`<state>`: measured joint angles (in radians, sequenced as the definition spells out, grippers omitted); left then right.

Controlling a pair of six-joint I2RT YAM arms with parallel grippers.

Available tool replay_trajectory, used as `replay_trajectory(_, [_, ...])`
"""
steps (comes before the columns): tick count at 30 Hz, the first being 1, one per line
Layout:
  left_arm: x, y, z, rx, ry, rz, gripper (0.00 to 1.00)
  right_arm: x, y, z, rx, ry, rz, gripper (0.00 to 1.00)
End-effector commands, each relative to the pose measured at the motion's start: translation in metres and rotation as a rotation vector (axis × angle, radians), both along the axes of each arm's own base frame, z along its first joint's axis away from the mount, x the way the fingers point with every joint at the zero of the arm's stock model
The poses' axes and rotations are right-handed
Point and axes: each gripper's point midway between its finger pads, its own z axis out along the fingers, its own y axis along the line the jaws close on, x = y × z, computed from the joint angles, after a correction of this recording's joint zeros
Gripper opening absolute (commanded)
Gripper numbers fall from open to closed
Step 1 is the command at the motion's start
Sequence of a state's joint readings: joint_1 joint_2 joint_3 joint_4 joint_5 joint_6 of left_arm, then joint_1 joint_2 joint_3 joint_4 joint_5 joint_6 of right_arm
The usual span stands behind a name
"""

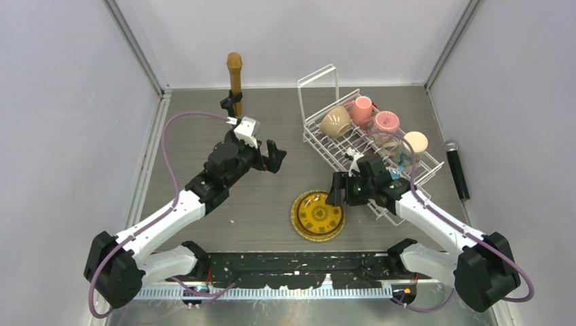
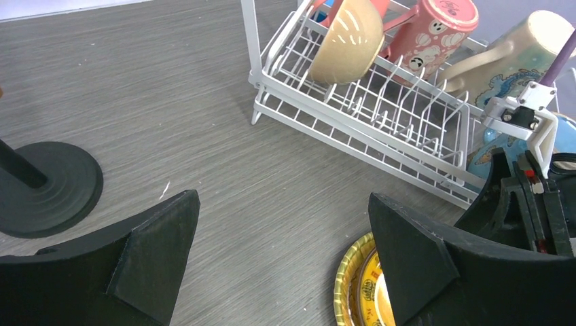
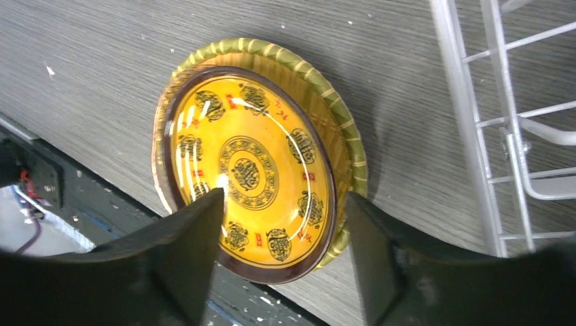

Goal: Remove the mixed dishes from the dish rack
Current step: Place the plate at the center of the board, then pick up the bowl from the dish rack.

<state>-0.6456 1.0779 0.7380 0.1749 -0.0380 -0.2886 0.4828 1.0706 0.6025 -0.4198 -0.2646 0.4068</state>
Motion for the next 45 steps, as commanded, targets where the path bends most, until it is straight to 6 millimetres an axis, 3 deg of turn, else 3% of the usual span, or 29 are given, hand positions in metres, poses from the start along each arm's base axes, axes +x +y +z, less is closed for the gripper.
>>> replay_trajectory(1, [-0.003,-0.001,0.021,-0.041,-0.054,-0.017,1.0,0.013,0.005,0.034,0.025,-0.101,0.011,0.83])
replay_trajectory(7, [-0.003,-0.002,0.02,-0.04,-0.051,-0.02,1.0,0.014,0.013,0.047,0.07,-0.128,0.037,0.87])
replay_trajectory(13, [-0.008,-0.012,0.02,-0.024,-0.054,-0.091,1.0,0.024,0.014,0.079,0.082,-0.212,0.044,0.97])
replay_trajectory(21, [0.004,-0.038,0.026,-0.004,0.007,-0.163,1.0,0.065,-0.024,0.143,0.046,-0.463,-0.256,1.0])
replay_trajectory(26, [0.017,-0.073,0.043,0.004,0.026,-0.289,1.0,0.07,-0.049,0.173,0.029,-0.583,-0.379,1.0])
replay_trajectory(30, [0.024,-0.102,0.057,-0.036,0.001,-0.399,1.0,0.072,-0.073,0.177,0.002,-0.66,-0.496,1.0])
replay_trajectory(36, [0.039,-0.144,0.048,-0.009,0.029,-0.581,1.0,0.069,-0.099,0.183,-0.017,-0.732,-0.623,1.0])
replay_trajectory(45, [0.077,-0.177,0.033,0.085,0.104,-0.647,1.0,0.062,-0.086,0.19,0.037,-0.774,-0.526,1.0])
